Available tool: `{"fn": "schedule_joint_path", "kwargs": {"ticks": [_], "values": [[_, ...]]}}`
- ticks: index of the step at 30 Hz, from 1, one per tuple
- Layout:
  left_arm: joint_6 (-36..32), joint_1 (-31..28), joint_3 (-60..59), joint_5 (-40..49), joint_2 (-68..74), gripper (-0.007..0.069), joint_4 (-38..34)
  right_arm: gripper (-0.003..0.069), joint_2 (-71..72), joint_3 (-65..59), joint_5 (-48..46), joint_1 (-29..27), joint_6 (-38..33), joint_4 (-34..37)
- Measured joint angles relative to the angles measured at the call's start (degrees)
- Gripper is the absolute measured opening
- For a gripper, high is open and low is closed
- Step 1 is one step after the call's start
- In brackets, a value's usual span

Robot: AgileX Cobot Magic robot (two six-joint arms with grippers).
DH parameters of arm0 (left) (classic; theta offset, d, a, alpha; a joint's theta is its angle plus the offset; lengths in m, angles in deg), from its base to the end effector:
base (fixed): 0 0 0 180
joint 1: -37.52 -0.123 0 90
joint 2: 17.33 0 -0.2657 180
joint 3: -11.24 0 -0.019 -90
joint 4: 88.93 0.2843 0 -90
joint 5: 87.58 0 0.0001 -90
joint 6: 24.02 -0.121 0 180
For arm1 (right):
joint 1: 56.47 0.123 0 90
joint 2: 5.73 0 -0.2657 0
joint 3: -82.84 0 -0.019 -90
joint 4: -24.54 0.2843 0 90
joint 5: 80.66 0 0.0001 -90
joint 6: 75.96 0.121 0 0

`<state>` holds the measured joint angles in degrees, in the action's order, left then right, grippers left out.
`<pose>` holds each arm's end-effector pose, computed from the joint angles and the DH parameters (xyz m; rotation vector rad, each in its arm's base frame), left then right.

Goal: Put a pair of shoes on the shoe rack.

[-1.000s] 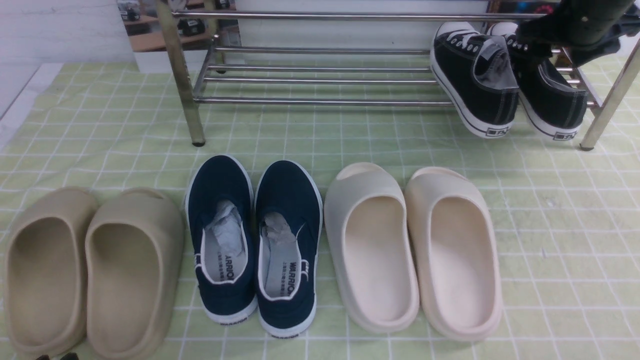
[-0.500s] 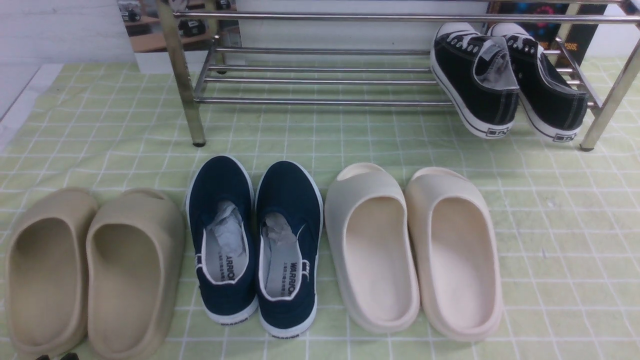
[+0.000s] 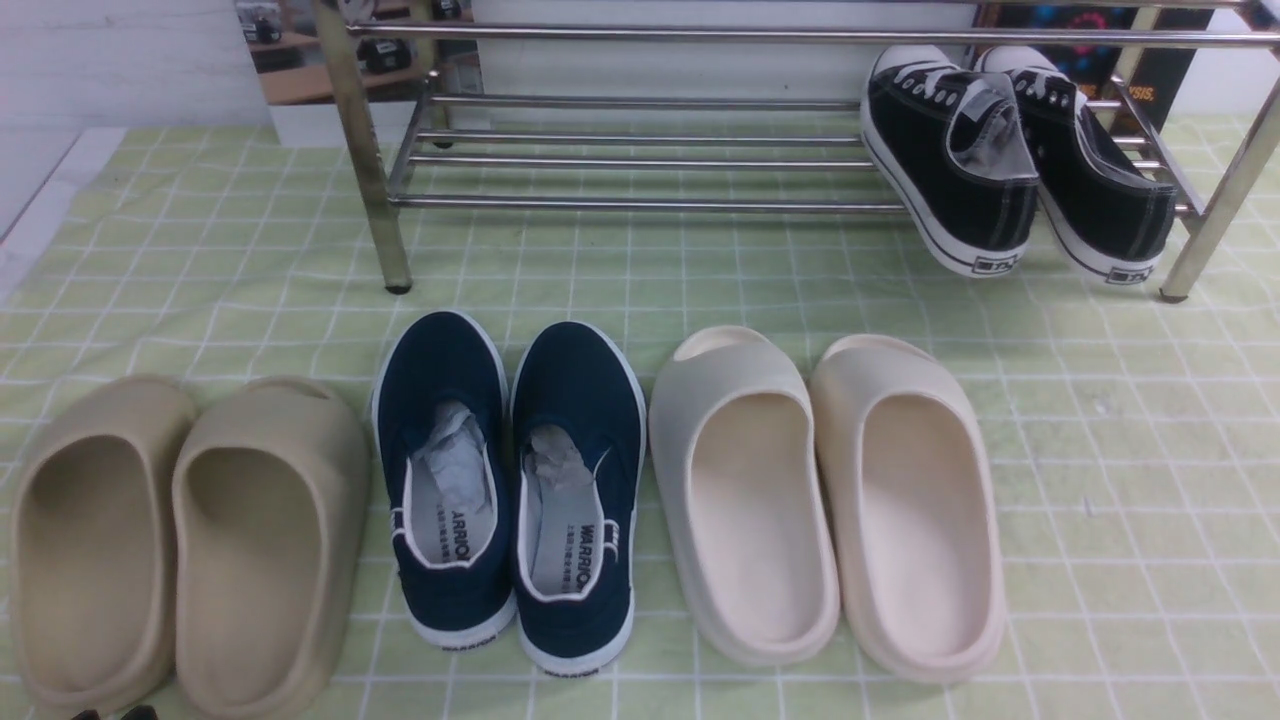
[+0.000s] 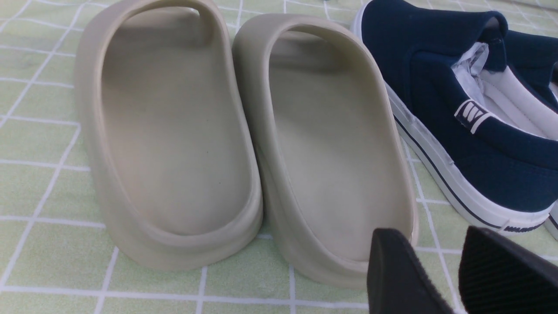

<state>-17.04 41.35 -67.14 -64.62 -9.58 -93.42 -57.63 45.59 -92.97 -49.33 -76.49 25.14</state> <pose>0.1329 -0.0126 0.1575 -0.1005 1.9054 -0.2058 0.2367 0.0299 0.3312 -0.1111 1.7682 0.0929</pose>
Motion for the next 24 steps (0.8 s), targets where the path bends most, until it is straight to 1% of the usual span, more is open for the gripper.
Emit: {"fn": "schedule_joint_path", "kwargs": {"ticks": [2,4,9,13,17,24], "values": [[0.0,0.0,0.0,0.0,0.0,0.0239,0.0,0.0000,8.2,-11.5,6.0,1.9,0.1,0.2],[0.0,0.0,0.0,0.0,0.0,0.0239,0.0,0.0000,14.2,-18.5,9.5,3.4,0.5,0.4],[0.0,0.0,0.0,0.0,0.0,0.0239,0.0,0.0002,27.0,-31.0,17.3,5.0,1.1,0.4],[0.0,0.0,0.0,0.0,0.0,0.0239,0.0,0.0004,34.3,-37.7,21.6,5.0,1.4,0.4],[0.0,0.0,0.0,0.0,0.0,0.0239,0.0,0.0004,36.8,-40.8,20.6,5.0,1.5,0.4],[0.0,0.0,0.0,0.0,0.0,0.0239,0.0,0.0004,37.2,-40.8,13.0,5.0,1.6,0.4]]}}
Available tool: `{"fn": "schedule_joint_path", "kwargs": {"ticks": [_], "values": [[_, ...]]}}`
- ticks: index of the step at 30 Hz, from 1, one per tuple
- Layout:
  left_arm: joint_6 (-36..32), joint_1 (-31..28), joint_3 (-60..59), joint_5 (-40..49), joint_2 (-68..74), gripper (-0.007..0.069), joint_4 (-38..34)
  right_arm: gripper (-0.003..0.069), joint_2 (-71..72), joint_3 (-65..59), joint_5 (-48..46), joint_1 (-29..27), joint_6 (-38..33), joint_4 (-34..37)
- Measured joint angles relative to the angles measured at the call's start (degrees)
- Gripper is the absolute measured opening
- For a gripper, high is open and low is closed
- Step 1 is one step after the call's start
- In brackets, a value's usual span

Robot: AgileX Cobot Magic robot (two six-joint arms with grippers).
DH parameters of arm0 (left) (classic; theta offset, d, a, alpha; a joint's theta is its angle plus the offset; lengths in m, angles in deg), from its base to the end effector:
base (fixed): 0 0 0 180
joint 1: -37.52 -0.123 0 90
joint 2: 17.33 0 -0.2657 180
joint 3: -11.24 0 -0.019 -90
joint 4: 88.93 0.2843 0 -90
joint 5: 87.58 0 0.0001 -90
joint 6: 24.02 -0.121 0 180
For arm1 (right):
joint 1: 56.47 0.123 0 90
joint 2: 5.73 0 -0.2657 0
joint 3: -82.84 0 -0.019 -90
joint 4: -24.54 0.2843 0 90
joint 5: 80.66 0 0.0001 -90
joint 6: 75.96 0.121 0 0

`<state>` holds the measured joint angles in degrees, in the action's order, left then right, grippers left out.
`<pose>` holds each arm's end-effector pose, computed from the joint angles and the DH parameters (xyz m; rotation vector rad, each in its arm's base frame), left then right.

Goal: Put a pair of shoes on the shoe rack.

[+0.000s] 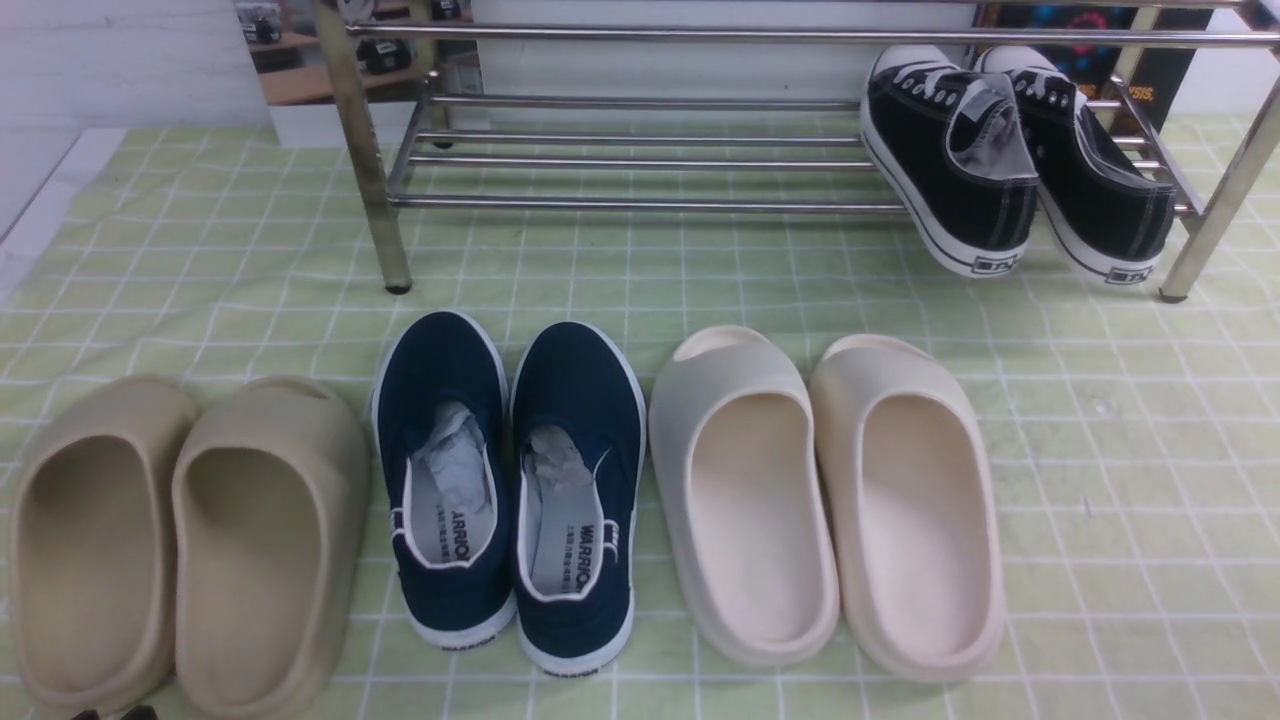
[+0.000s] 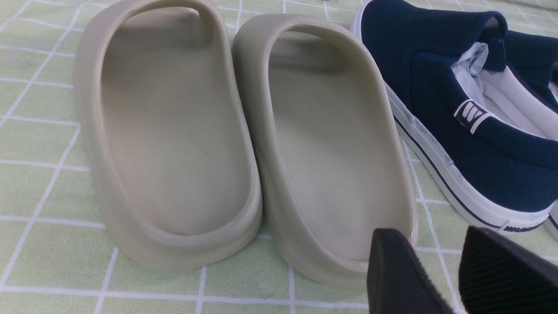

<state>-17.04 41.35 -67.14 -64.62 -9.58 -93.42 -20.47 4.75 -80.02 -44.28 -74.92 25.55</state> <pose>0.1329 -0.0126 0.1575 -0.1005 1.9054 -0.2058 0.1455 0.0314 0.1908 -0.1423 1.6061 0.1922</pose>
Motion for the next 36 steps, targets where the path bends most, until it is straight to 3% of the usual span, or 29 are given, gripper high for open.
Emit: {"fn": "schedule_joint_path", "kwargs": {"ticks": [8,15,20,36], "values": [[0.0,0.0,0.0,0.0,0.0,0.0239,0.0,0.0010,5.9,0.0,-8.5,-0.7,0.0,-0.7],[0.0,0.0,0.0,0.0,0.0,0.0239,0.0,0.0013,6.9,0.0,-12.1,-5.1,0.0,-0.3],[0.0,0.0,0.0,0.0,0.0,0.0239,0.0,0.0015,6.9,0.0,-15.5,-8.8,0.0,3.9],[0.0,0.0,0.0,-0.1,0.0,0.0239,0.0,0.0023,6.9,0.1,-20.3,-9.2,0.1,4.9]]}}
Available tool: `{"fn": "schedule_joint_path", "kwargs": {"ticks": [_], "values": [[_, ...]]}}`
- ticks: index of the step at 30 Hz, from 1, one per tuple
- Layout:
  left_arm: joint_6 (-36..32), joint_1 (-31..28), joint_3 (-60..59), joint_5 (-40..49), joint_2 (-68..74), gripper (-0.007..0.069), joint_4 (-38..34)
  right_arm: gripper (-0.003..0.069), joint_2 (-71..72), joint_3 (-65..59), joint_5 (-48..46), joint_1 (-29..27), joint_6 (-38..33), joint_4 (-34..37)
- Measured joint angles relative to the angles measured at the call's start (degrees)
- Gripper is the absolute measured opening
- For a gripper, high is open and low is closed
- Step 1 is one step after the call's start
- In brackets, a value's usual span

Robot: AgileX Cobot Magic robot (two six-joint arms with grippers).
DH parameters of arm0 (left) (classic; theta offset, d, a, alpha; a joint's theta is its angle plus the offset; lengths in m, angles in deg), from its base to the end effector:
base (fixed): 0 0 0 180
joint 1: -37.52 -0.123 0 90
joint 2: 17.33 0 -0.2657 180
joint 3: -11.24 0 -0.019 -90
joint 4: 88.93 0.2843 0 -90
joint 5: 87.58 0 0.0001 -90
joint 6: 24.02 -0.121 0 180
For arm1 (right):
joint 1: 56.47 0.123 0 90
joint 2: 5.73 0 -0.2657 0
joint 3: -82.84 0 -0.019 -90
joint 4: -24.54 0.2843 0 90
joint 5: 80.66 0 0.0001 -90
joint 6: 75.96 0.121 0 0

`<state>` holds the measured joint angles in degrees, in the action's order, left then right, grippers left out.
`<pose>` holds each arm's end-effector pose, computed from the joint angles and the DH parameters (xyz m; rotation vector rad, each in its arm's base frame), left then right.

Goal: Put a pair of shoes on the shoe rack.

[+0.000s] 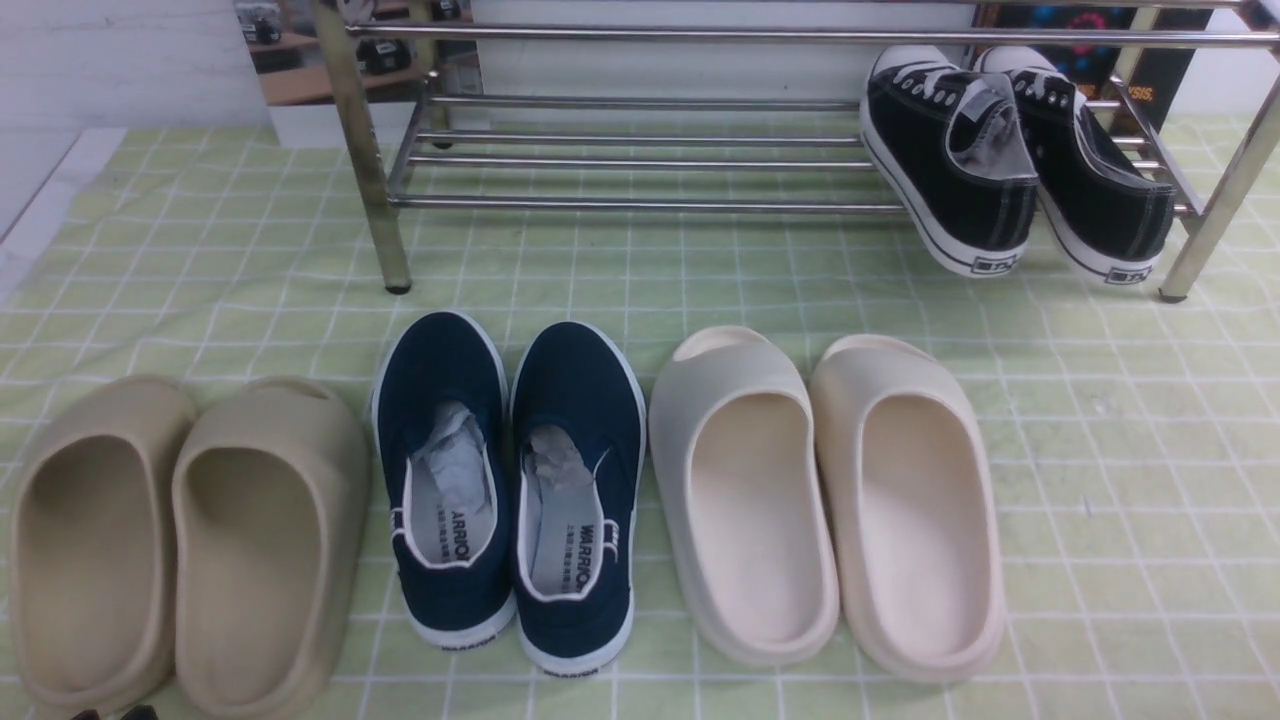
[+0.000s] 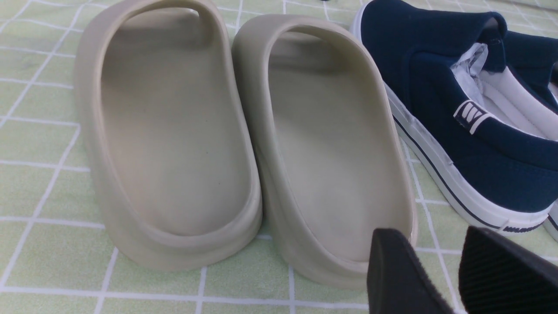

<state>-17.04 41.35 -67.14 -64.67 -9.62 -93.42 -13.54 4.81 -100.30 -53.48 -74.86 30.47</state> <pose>0.1329 -0.0126 0.1576 -0.1004 1.9038 -0.2059 0.1351 0.0113 0.1665 0.0350 1.8414 0.1502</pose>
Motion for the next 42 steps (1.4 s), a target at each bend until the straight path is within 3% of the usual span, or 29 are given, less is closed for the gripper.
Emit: {"fn": "schedule_joint_path", "kwargs": {"ticks": [11,42], "values": [[0.0,0.0,0.0,0.0,0.0,0.0239,0.0,-0.0004,0.0,0.5,-2.9,0.0,0.1,1.4],[0.0,0.0,0.0,0.0,0.0,0.0239,0.0,0.0008,0.0,0.5,-2.9,0.0,0.1,1.7]]}}
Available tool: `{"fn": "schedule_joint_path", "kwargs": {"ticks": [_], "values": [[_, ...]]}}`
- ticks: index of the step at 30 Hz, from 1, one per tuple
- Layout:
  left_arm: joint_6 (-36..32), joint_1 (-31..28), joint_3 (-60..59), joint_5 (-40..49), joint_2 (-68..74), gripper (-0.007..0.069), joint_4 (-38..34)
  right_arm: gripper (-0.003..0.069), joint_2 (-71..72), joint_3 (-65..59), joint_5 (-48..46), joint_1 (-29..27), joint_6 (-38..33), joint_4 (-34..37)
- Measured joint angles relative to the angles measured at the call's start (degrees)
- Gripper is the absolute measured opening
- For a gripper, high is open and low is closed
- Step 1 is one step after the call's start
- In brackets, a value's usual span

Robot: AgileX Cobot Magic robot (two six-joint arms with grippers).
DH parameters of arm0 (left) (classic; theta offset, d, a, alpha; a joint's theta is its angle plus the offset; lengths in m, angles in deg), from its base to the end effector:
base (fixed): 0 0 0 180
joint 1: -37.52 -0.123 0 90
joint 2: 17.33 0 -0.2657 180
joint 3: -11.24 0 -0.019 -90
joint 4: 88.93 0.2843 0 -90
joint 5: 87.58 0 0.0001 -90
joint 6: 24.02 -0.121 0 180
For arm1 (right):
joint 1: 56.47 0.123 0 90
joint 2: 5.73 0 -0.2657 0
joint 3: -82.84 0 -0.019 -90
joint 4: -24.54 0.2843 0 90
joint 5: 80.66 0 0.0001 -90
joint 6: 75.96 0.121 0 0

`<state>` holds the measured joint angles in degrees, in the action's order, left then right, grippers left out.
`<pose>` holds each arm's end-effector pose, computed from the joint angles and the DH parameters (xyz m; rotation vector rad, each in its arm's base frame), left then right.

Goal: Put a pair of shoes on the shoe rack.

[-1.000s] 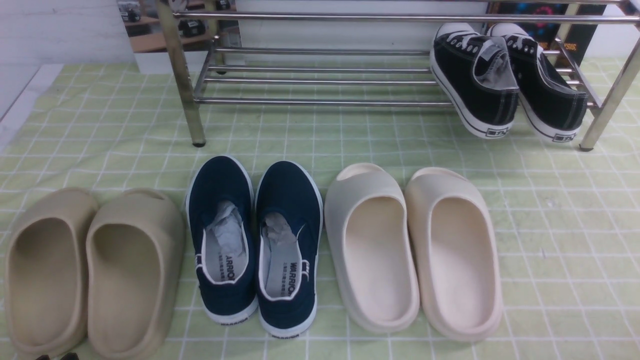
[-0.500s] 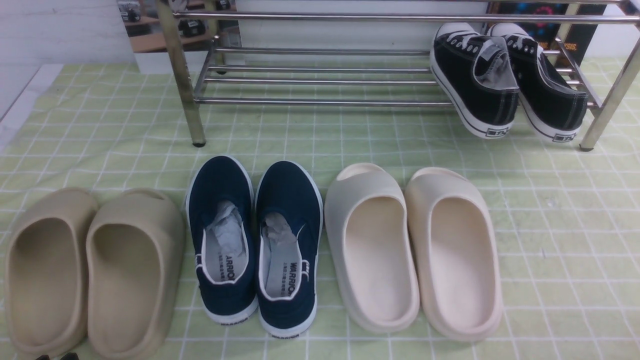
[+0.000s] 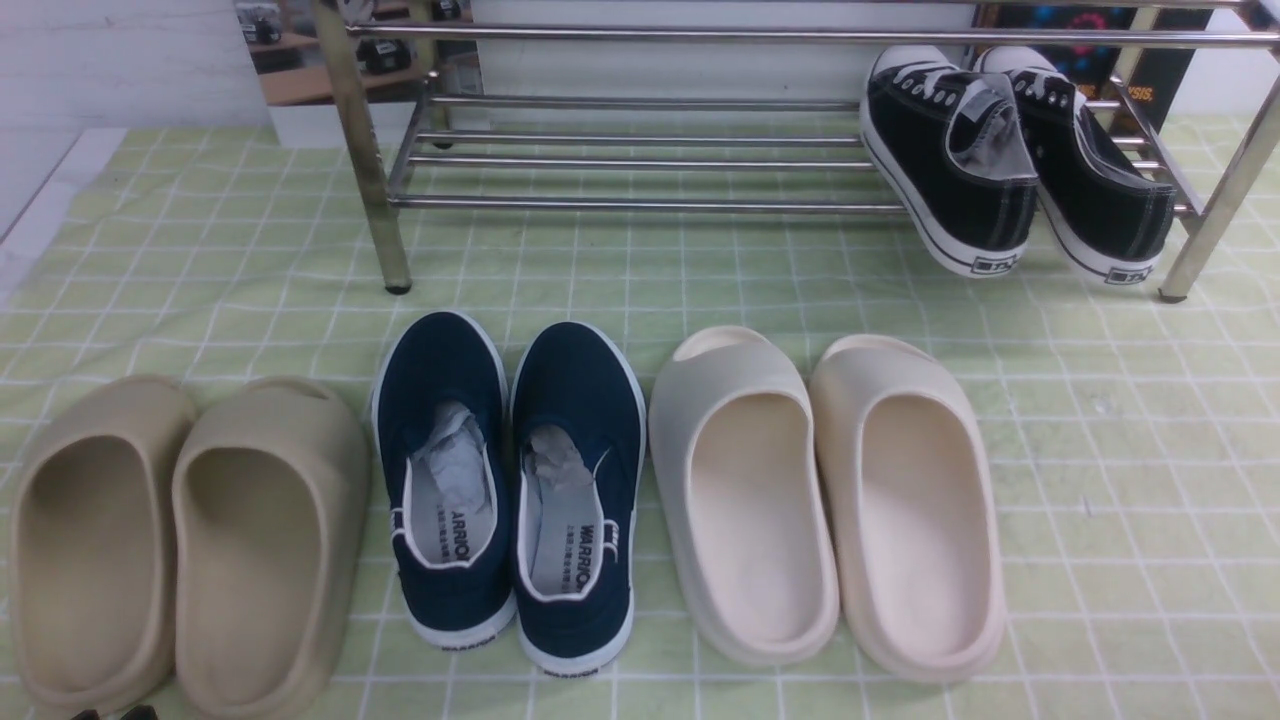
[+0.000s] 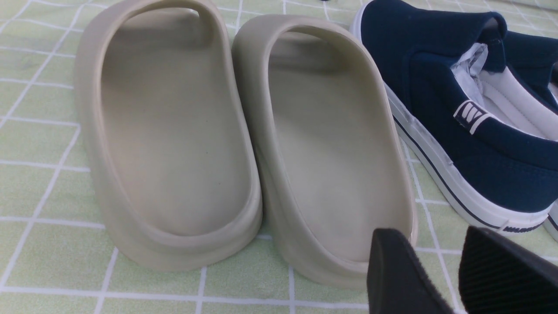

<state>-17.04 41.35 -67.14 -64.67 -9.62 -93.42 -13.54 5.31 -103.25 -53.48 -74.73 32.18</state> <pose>0.1329 -0.0126 0.1576 -0.1004 1.9038 -0.2059 0.1331 0.0132 0.1642 0.0520 1.8835 0.1830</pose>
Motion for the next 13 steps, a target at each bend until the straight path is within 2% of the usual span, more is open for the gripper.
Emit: {"fn": "schedule_joint_path", "kwargs": {"ticks": [13], "values": [[0.0,0.0,0.0,0.0,0.0,0.0239,0.0,0.0015,0.0,0.0,0.0,0.0,0.0,0.0]]}}
